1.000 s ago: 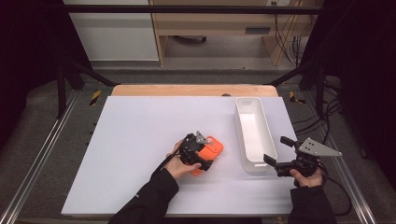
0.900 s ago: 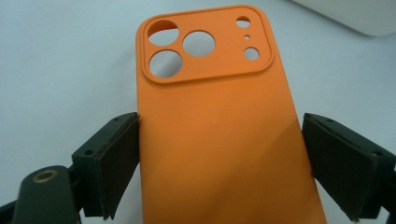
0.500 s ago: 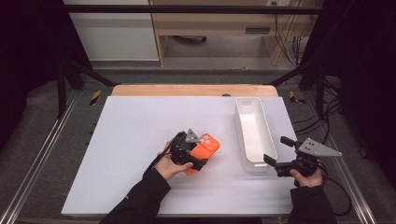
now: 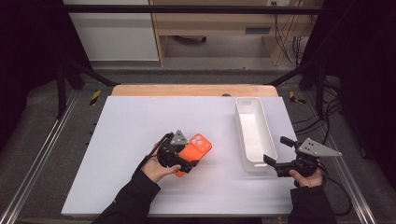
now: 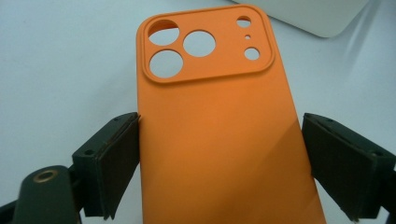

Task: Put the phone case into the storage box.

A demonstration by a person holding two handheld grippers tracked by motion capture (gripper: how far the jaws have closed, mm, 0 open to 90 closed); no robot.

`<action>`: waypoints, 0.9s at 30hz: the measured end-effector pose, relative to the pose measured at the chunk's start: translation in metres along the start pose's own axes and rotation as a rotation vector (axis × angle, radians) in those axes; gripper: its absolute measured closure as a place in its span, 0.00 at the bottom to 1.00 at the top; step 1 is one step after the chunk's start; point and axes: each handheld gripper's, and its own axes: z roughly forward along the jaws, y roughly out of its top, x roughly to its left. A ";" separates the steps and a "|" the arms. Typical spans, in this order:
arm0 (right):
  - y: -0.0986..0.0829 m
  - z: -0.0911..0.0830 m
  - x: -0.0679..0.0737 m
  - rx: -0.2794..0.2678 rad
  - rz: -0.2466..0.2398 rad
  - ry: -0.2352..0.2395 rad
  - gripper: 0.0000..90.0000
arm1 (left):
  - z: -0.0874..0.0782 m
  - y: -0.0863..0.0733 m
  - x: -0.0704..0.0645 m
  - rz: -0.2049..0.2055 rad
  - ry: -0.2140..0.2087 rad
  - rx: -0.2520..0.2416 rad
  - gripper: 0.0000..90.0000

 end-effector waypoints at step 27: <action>0.011 0.006 0.017 0.022 -0.072 0.058 0.00 | -0.029 -0.020 0.000 0.067 -0.051 -0.047 0.14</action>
